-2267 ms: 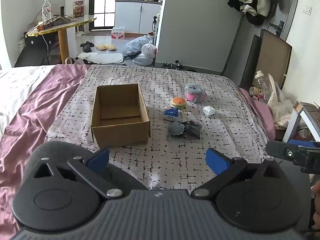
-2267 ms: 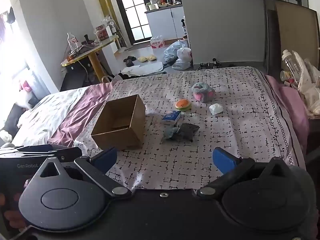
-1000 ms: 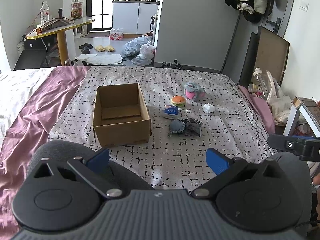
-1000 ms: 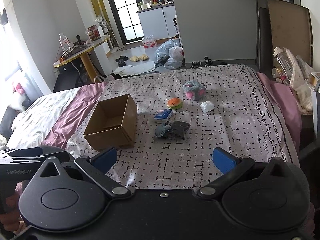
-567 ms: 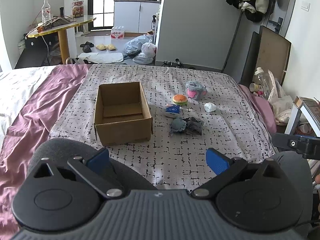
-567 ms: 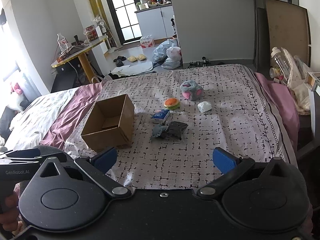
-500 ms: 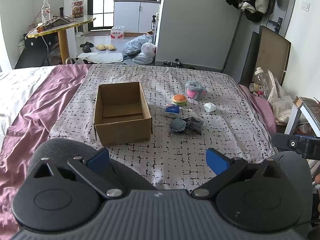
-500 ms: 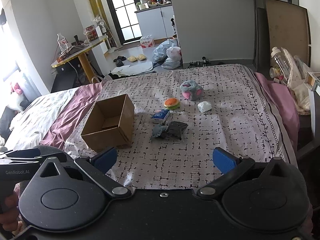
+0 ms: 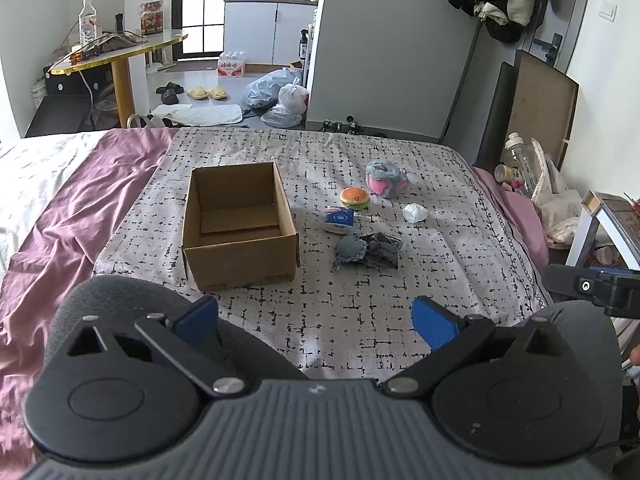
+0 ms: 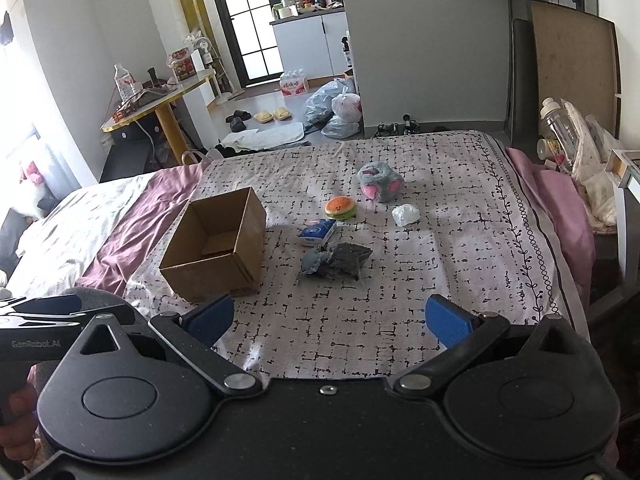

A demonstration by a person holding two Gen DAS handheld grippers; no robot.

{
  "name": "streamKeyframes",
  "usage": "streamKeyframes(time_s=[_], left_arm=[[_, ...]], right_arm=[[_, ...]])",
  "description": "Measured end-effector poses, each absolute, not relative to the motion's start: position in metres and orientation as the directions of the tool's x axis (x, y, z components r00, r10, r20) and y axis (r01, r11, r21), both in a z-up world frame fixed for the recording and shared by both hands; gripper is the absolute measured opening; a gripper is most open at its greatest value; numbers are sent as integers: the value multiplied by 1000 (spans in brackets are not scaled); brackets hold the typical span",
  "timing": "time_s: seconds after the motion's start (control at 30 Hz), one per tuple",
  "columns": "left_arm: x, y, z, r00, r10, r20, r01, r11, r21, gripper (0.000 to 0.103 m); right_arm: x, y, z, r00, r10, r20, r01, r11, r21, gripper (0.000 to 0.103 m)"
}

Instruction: Organize soft objects

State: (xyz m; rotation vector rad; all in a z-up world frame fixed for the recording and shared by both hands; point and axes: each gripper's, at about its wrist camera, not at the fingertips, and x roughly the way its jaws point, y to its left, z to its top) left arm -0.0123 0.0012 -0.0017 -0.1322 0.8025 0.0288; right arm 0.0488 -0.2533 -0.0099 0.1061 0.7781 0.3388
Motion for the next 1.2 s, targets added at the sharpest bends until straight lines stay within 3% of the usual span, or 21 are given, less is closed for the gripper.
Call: streamKeyframes(time_s=[0.93,1.2], left_arm=[[45,2,-20,704,-54,-708,-119,974,-192,102],[74,-13,-41,674,-85,-734,-97,975,-201,102]], right_arm=[[92,-274,-39,625,318,-713,-220,948,230,103],[113,-296,-56,610,348,-712,-186,936,298,103]])
